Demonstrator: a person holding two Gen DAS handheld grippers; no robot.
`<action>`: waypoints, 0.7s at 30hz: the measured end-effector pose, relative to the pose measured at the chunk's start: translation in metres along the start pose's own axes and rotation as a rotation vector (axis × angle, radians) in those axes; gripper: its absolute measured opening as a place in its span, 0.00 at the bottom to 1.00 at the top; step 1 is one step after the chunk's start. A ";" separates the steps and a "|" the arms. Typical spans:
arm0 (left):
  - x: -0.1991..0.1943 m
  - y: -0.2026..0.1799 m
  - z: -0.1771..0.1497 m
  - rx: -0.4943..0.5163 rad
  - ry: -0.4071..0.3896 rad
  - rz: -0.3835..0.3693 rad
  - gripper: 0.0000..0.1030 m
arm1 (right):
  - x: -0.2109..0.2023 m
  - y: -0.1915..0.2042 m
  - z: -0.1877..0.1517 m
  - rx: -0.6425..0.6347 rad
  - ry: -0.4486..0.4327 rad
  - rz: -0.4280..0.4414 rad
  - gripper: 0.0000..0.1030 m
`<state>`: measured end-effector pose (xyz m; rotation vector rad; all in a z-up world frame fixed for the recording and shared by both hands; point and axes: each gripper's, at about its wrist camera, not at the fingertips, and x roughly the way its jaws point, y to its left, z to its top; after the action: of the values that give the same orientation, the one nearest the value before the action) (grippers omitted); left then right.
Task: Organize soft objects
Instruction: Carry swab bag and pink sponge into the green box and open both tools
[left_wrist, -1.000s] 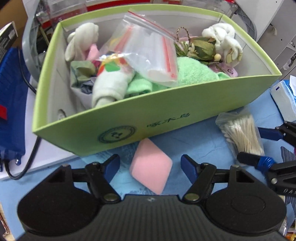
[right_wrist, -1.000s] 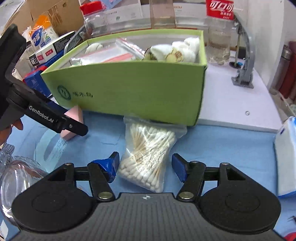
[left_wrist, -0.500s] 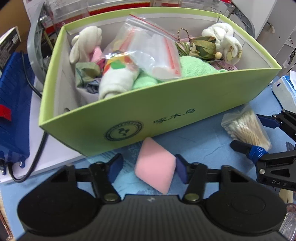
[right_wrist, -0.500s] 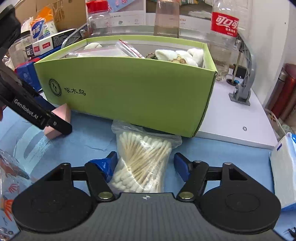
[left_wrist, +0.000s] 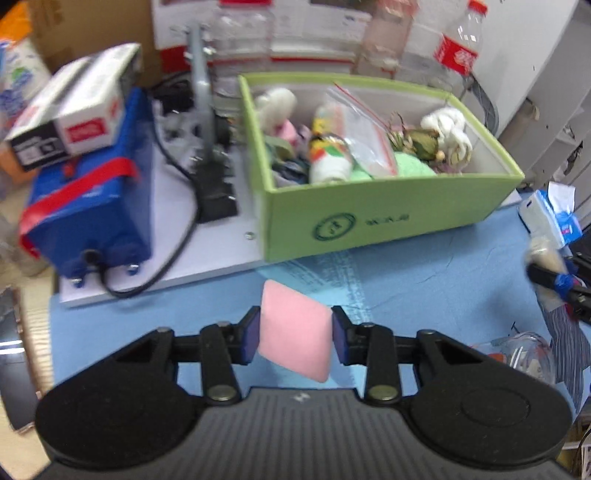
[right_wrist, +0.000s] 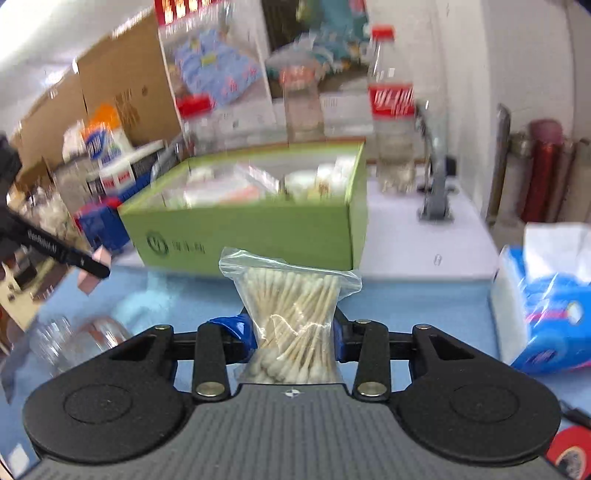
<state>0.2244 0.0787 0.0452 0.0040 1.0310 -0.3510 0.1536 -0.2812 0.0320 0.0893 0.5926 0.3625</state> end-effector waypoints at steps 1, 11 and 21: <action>-0.010 0.004 0.004 -0.008 -0.017 0.004 0.34 | -0.006 0.003 0.013 -0.015 -0.035 -0.002 0.22; -0.033 -0.017 0.108 0.016 -0.166 0.027 0.35 | 0.072 0.035 0.132 -0.166 -0.088 -0.035 0.24; 0.041 -0.021 0.132 -0.022 -0.126 0.013 0.70 | 0.133 0.026 0.126 -0.055 0.039 -0.060 0.34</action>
<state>0.3477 0.0257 0.0825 -0.0309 0.9100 -0.3239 0.3183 -0.2068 0.0712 0.0115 0.6217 0.3229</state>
